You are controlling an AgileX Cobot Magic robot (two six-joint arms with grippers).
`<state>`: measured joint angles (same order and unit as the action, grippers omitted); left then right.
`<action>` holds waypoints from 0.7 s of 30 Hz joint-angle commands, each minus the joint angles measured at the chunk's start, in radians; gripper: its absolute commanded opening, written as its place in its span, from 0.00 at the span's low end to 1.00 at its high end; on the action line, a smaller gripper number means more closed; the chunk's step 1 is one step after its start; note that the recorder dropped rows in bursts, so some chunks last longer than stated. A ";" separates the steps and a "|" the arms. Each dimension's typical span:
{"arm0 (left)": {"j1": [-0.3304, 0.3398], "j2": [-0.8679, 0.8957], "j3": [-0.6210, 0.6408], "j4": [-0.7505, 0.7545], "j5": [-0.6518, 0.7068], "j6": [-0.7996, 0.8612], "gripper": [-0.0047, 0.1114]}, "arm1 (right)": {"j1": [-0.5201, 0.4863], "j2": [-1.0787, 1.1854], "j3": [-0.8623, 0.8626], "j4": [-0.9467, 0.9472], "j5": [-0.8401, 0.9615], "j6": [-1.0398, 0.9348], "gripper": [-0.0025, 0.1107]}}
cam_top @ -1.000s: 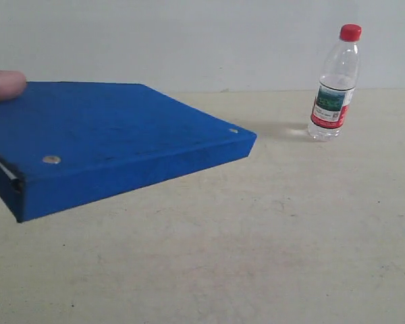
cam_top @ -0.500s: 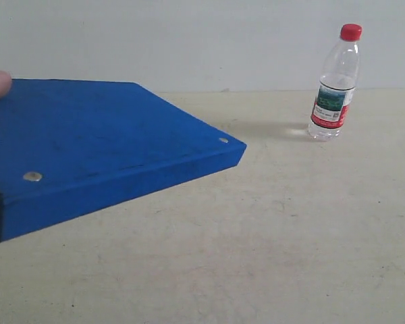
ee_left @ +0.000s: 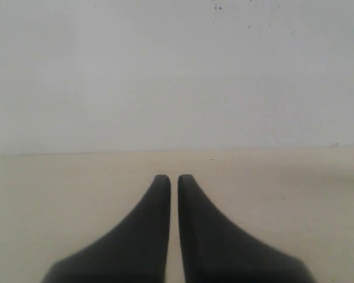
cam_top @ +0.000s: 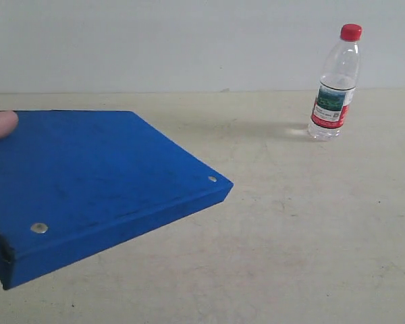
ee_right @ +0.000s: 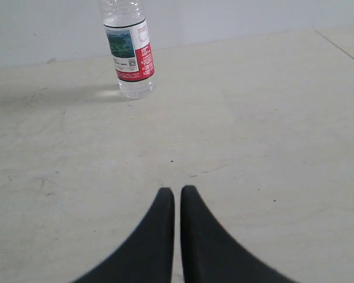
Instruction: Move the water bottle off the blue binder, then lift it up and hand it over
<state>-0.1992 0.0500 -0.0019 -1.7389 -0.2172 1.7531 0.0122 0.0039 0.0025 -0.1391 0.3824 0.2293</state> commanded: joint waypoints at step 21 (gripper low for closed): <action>0.008 -0.001 -0.010 1.684 0.718 -2.050 0.08 | -0.002 -0.004 -0.002 -0.005 -0.008 0.001 0.02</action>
<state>-0.1959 0.0479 -0.0099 -0.0743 0.3450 -0.2529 0.0122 0.0039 0.0025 -0.1391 0.3824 0.2293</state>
